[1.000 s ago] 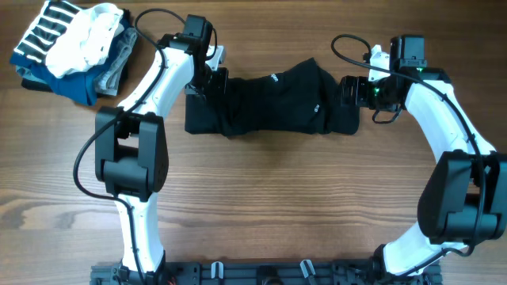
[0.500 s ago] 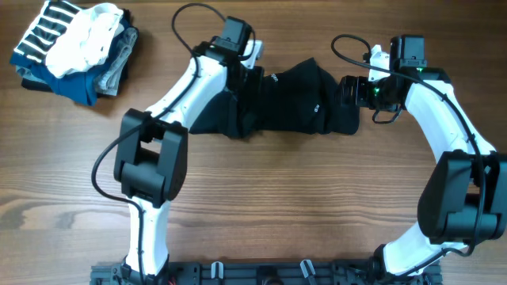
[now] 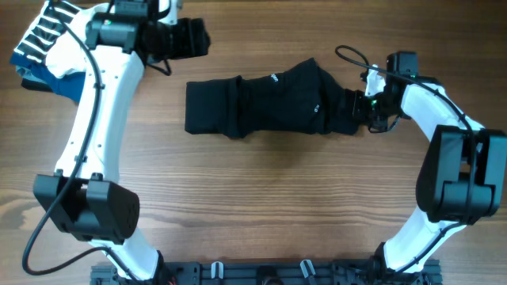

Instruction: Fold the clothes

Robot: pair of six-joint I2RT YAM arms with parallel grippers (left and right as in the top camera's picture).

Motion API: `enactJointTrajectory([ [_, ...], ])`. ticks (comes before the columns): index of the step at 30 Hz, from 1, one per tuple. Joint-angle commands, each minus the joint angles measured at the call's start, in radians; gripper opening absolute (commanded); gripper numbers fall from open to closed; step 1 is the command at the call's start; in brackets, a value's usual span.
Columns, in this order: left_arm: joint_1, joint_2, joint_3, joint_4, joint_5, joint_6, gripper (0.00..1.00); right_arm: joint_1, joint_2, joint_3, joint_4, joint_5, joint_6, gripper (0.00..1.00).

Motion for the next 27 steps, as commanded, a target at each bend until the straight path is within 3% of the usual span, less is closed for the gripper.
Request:
enactJointTrajectory([
  [1, 0.031, 0.019, -0.002, -0.033, -0.103, 0.027, 0.73, 0.002, 0.053, -0.012, 0.041, -0.082, 0.025, 1.0],
  [3, 0.03, 0.019, -0.002, -0.032, -0.159, 0.027, 0.69, 0.002, 0.056, -0.017, 0.082, -0.153, 0.03, 0.97],
  [4, 0.03, 0.019, -0.002, -0.032, -0.167, 0.027, 0.68, 0.002, 0.056, -0.017, 0.095, -0.171, 0.049, 0.81],
  [5, 0.03, 0.019, -0.002, -0.033, -0.167, 0.027, 0.67, -0.002, 0.056, -0.016, 0.106, -0.185, 0.052, 0.42],
  [6, 0.03, 0.019, -0.002, -0.033, -0.167, 0.027, 0.59, -0.014, 0.053, -0.016, 0.108, -0.2, 0.051, 0.09],
  [7, 0.03, 0.019, -0.002, -0.033, -0.167, 0.026, 0.46, -0.038, 0.044, -0.016, 0.1, -0.206, 0.05, 0.04],
  [12, 0.03, 0.019, -0.002, -0.036, -0.186, 0.026, 0.42, -0.233, -0.058, 0.006, 0.067, -0.247, 0.005, 0.04],
  [13, 0.03, 0.019, -0.002, -0.039, -0.185, 0.026, 0.38, -0.274, -0.072, 0.029, 0.035, -0.248, -0.033, 0.04],
  [16, 0.03, 0.019, -0.002, -0.063, -0.186, 0.026, 0.41, -0.332, -0.079, 0.137, -0.121, -0.251, -0.163, 0.04],
  [18, 0.03, 0.019, -0.002, -0.061, -0.186, 0.026, 0.46, -0.254, -0.079, 0.227, -0.203, -0.257, -0.208, 0.04],
  [21, 0.03, 0.019, -0.002, -0.059, -0.186, 0.027, 0.47, -0.102, -0.079, 0.332, -0.277, -0.246, -0.214, 0.04],
  [27, 0.03, 0.019, -0.002, -0.057, -0.159, 0.023, 0.55, 0.262, -0.077, 0.349, -0.183, -0.196, -0.097, 0.04],
])
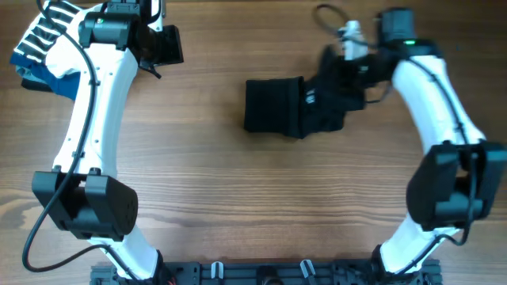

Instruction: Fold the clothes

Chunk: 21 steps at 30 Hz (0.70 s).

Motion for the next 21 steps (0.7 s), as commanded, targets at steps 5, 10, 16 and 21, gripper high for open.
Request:
enactJointTrajectory([
  [5, 0.0, 0.005, -0.002, 0.029, 0.009, 0.002, 0.61, 0.283, -0.007, 0.018, 0.142, 0.129, 0.122, 0.04],
  [10, 0.0, 0.005, -0.002, 0.03, 0.008, 0.002, 0.69, 0.362, 0.051, 0.018, 0.171, 0.137, 0.137, 0.57],
  [16, 0.0, 0.006, -0.002, 0.031, 0.009, 0.002, 0.75, 0.256, -0.068, 0.115, 0.013, 0.127, 0.11, 0.91],
  [21, 0.0, 0.032, -0.002, 0.05, 0.009, 0.002, 0.77, 0.176, -0.053, 0.092, -0.073, 0.394, 0.113, 0.91],
])
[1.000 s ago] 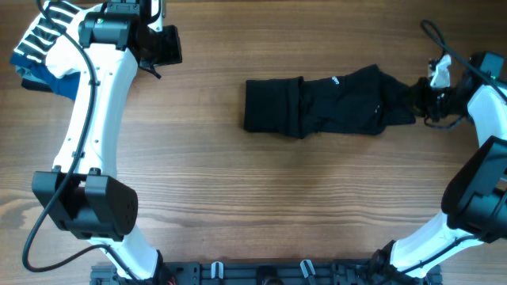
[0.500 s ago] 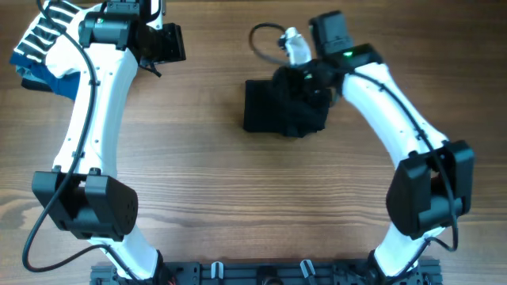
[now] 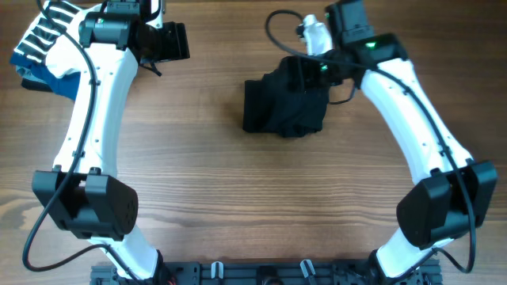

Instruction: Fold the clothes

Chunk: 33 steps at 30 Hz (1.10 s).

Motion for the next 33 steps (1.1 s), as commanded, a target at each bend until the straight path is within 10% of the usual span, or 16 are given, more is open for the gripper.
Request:
enactJointTrajectory([
  [1, 0.0, 0.033, -0.002, 0.01, 0.008, 0.002, 0.77, 0.0, 0.042, -0.016, 0.01, 0.145, -0.01, 0.85],
  [6, 0.0, 0.051, -0.005, 0.01, 0.009, 0.001, 0.76, 0.006, 0.201, -0.05, 0.125, 0.109, 0.011, 0.25],
  [13, -0.002, 0.111, -0.005, 0.004, 0.039, -0.003, 0.76, 0.089, 0.358, -0.022, 0.21, -0.046, -0.066, 0.16],
  [15, -0.003, 0.111, -0.005, -0.004, 0.064, -0.002, 0.79, 0.049, 0.269, 0.033, 0.184, -0.101, -0.063, 0.23],
  [22, -0.061, 0.12, -0.03, -0.027, 0.319, -0.002, 0.84, -0.214, 0.011, 0.065, 0.117, -0.093, -0.064, 0.98],
  [33, -0.225, 0.417, -0.137, 0.069, 0.354, -0.002, 1.0, -0.347, 0.013, 0.056, 0.052, -0.076, -0.093, 0.99],
])
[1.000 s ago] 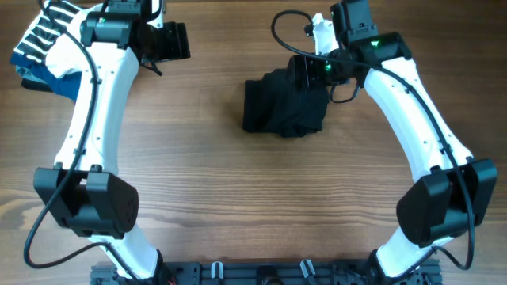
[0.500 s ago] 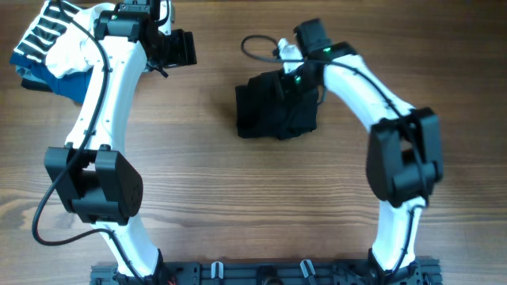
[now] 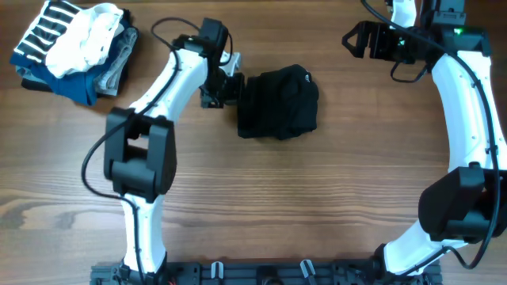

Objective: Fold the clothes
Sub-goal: 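Grasp the folded shirt with the left gripper and lift it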

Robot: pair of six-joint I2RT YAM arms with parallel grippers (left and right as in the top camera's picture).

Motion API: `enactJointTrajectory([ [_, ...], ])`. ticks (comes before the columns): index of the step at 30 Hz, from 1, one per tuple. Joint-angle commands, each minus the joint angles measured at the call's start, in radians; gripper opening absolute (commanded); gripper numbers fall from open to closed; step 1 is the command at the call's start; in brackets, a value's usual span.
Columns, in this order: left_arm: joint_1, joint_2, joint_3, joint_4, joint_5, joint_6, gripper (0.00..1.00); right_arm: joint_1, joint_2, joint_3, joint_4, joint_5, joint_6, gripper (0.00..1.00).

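The black garment [image 3: 279,103] lies as a compact folded bundle at the middle back of the table. My left gripper [image 3: 230,87] sits against its left edge; its dark fingers merge with the cloth, so their state does not show. My right gripper [image 3: 350,39] hangs at the back right, well clear of the garment, its jaws spread with nothing between them.
A pile of other clothes [image 3: 71,47], striped, white, grey and blue, sits in the back left corner. The right arm's cable loops near the back edge. Bare wooden table [image 3: 261,198] stretches in front of the garment.
My right gripper has let go of the garment and moved to the back right. The left arm has moved from the back left to the garment's left edge.
The garment first lay stretched long across the table, my right gripper on its right end. Then that end was further left and the garment was shorter, then bunched under the right gripper. Now it is a compact bundle, released, with the left gripper at its side.
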Motion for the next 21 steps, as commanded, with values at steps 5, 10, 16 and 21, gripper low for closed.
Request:
enactJointTrajectory([
  [5, -0.037, 0.167, -0.006, 0.124, 0.138, 0.003, 0.92, -0.003, 0.013, -0.006, -0.027, 0.026, -0.021, 0.99],
  [10, -0.102, 0.175, -0.006, 0.134, 0.141, 0.005, 0.04, -0.003, 0.013, -0.006, -0.029, 0.035, -0.022, 0.99],
  [16, 0.021, 0.051, 0.025, 0.146, 0.121, -0.079, 0.04, -0.002, 0.013, -0.006, -0.027, 0.034, -0.021, 1.0],
  [21, 0.227, -0.231, 0.027, 0.227, 0.124, -0.274, 0.04, -0.002, 0.013, -0.006, -0.016, 0.037, -0.021, 1.0],
])
